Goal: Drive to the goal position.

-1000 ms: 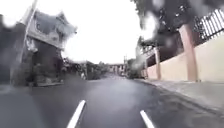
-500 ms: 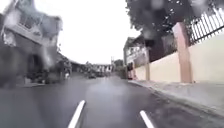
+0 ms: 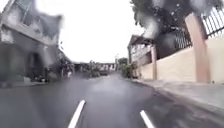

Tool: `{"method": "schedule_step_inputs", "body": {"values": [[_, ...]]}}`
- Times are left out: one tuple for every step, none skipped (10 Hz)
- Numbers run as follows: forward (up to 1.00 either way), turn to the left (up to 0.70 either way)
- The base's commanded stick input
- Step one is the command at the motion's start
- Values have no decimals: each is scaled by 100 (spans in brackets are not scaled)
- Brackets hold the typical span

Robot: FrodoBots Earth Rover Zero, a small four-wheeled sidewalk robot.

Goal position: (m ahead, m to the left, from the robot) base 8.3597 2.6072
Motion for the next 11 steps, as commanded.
{"method": "schedule_step_inputs", "body": {"values": [[100, 0], [100, 0], [100, 0], [100, 0], [100, 0], [100, 0], [100, 0], [100, 0], [100, 0], [100, 0], [100, 0]]}}
